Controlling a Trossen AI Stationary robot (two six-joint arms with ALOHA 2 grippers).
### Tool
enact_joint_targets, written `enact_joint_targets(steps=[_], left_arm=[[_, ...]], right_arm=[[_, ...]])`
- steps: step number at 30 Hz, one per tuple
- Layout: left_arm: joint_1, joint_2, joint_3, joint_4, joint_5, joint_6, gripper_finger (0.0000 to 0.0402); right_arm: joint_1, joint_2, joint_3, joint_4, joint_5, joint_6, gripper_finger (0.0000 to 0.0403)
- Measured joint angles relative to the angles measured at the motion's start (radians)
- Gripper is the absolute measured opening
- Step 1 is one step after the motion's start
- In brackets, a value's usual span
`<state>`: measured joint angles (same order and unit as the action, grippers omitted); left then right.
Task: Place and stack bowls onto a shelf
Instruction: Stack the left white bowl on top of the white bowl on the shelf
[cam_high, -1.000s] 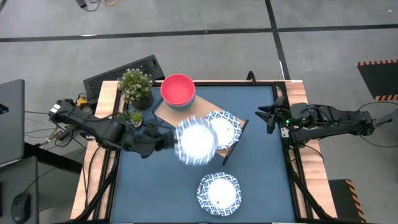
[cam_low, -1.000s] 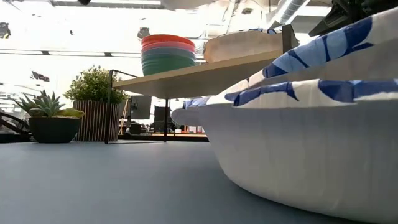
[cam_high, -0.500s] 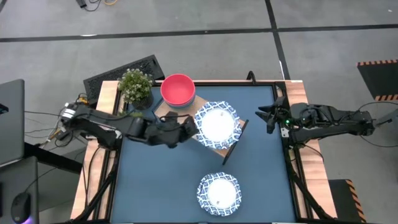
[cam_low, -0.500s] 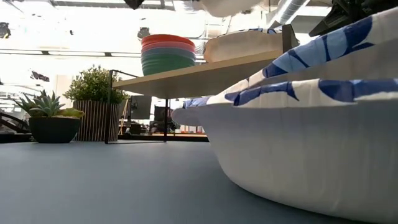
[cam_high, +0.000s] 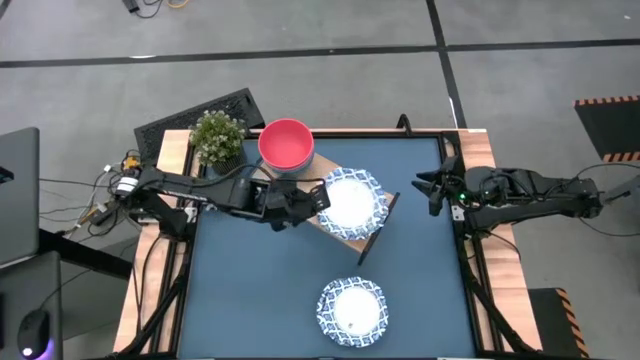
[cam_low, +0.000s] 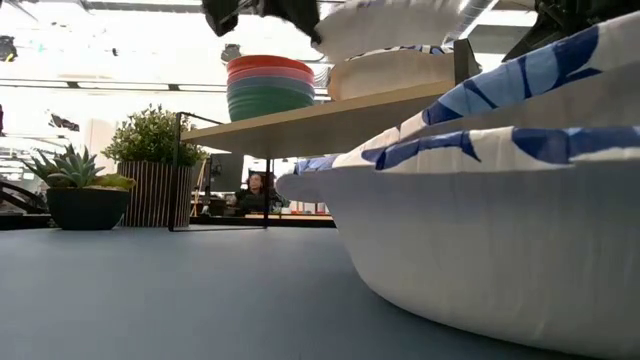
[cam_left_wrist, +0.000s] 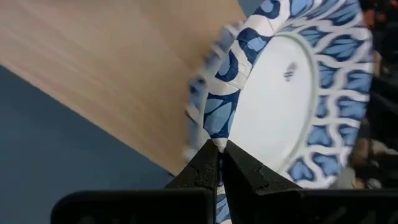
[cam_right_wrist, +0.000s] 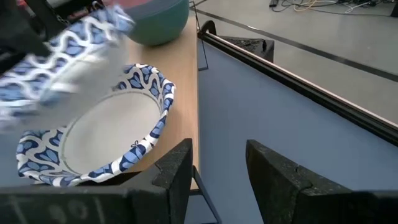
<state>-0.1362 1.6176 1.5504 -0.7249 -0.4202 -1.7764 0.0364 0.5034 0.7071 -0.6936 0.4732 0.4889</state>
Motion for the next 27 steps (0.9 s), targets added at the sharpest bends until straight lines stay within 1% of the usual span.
enact_joint_targets(steps=[6, 16, 21, 24, 27], left_arm=[[0.013, 0.0, 0.002, -0.019, -0.022, 0.01, 0.0], [0.027, -0.001, 0.001, -0.018, -0.012, 0.045, 0.0003], [0.028, -0.001, 0.001, -0.001, -0.006, 0.046, 0.0021], [0.032, 0.003, 0.001, 0.036, -0.003, 0.07, 0.0036], [0.044, 0.005, 0.0, 0.078, 0.042, 0.107, 0.0052]], right_arm=[[0.0, 0.0, 0.0, -0.004, 0.002, -0.003, 0.0177], [0.0, 0.0, 0.0, -0.003, 0.003, 0.0, 0.0177], [0.0, 0.0, 0.0, -0.003, 0.003, 0.001, 0.0177], [0.0, 0.0, 0.0, -0.003, 0.003, 0.001, 0.0177], [0.0, 0.0, 0.0, -0.003, 0.003, 0.001, 0.0177]])
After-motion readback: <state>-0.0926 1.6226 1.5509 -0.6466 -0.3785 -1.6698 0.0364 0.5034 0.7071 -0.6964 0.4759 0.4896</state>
